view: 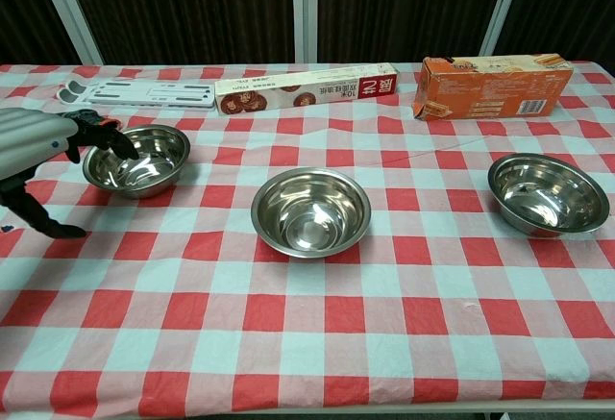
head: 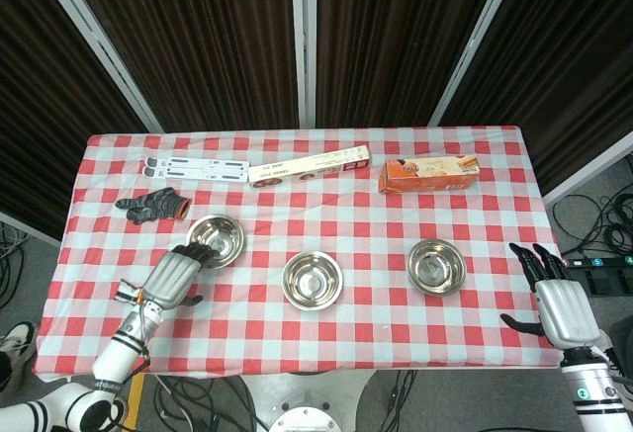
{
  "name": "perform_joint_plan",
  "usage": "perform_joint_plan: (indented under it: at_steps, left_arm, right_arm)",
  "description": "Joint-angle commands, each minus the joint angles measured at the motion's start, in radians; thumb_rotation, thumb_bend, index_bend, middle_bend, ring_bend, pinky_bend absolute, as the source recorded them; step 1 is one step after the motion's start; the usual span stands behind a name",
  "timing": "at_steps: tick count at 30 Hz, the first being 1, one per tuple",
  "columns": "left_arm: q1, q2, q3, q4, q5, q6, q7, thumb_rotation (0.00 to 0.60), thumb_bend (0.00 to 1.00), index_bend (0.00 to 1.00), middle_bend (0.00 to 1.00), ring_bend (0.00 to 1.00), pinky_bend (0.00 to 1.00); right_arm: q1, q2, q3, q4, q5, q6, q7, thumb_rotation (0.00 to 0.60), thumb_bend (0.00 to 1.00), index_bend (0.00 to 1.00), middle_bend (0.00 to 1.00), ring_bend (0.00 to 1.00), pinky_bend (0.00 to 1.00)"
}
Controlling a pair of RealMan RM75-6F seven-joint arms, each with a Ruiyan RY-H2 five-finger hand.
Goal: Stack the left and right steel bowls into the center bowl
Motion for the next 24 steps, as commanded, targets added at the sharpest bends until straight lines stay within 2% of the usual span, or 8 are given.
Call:
perform_joint_plan:
  at_steps: [1,8,18,24]
  left_arm:
    - [-0.025,-0.031,-0.010,0.050,-0.012,-0.018,-0.016,0.600,0.16,0.30,0.35,0.25,0.35]
    - [-0.066,-0.086,-0.021,0.136,-0.029,-0.045,-0.045,0.600,0.19,0.33,0.38,0.28,0.38]
    - [-0.109,-0.188,-0.029,0.298,-0.013,-0.020,-0.074,0.600,0.24,0.45,0.50,0.41,0.50]
    - [-0.120,-0.234,-0.010,0.386,0.006,-0.007,-0.067,0.600,0.28,0.52,0.56,0.47,0.56]
  right_arm:
    - [0.001,0.000,0.001,0.001,0.003,-0.002,-0.001,0.600,0.02,0.07,0.13,0.03,0.13]
    - [0.002,0.001,0.002,0.004,0.013,-0.008,0.000,0.600,0.02,0.07,0.13,0.03,0.13]
    - [0.005,0.016,0.004,-0.005,0.027,-0.022,0.015,0.600,0.02,0.07,0.13,0.03,0.14]
    - [0.004,0.014,0.003,0.004,0.032,-0.024,0.020,0.600,0.02,0.07,0.12,0.03,0.15]
